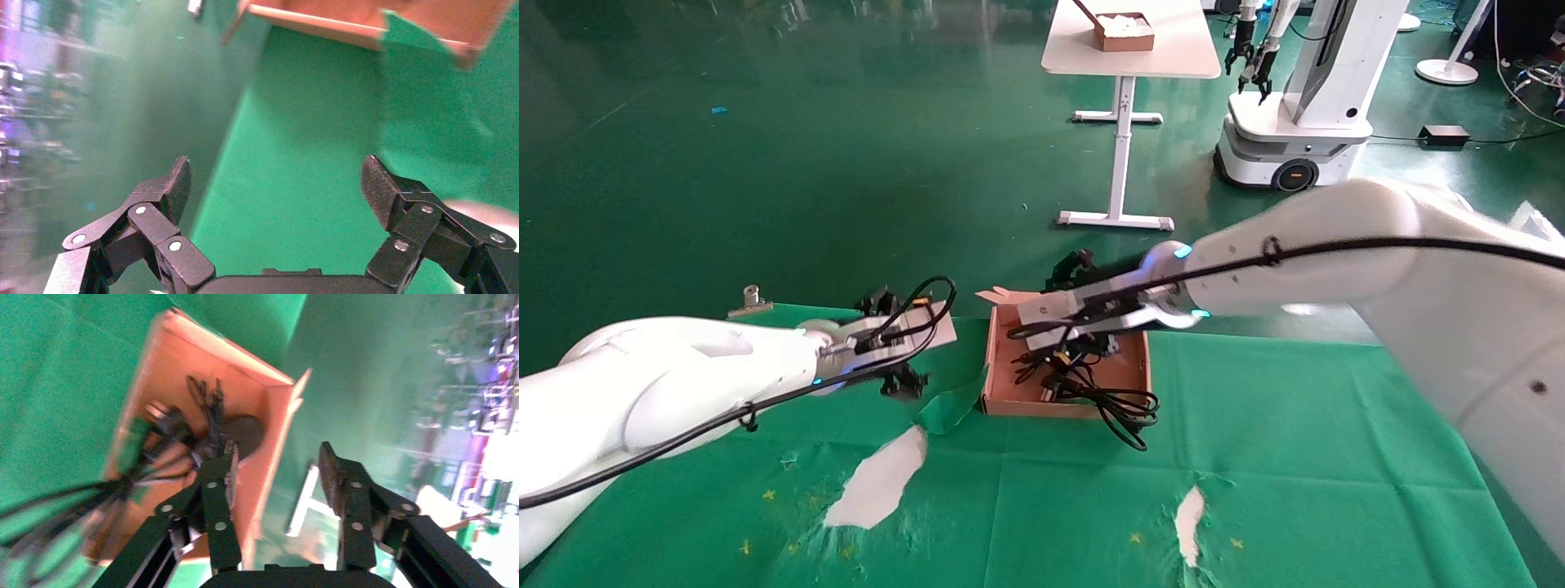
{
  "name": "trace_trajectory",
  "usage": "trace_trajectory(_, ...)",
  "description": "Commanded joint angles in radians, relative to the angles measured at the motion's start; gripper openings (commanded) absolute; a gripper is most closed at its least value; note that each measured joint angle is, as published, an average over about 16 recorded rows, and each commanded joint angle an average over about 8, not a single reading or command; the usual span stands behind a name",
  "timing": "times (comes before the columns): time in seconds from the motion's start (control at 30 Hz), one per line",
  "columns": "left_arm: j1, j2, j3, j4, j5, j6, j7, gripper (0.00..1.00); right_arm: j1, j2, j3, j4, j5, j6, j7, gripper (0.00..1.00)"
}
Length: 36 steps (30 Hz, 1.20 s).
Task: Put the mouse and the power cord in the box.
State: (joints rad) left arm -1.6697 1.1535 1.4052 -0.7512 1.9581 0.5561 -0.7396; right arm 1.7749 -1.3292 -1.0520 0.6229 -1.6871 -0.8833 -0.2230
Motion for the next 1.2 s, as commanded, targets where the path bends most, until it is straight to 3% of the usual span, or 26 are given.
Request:
trace_trajectory(0.03,0.011,-0.010,-0.020,-0.009,-0.022,0.017,0.010,1.00,-0.012,0.013,0.014,0.012,0.017,-0.011,0.007,1.00)
trace_trajectory(1.2,0.380,-0.346,-0.719,-0.340,-0.784,0.600,0.353,1.00,-0.447,0.458,0.493,0.422,0.611,-0.391,0.262,1.00)
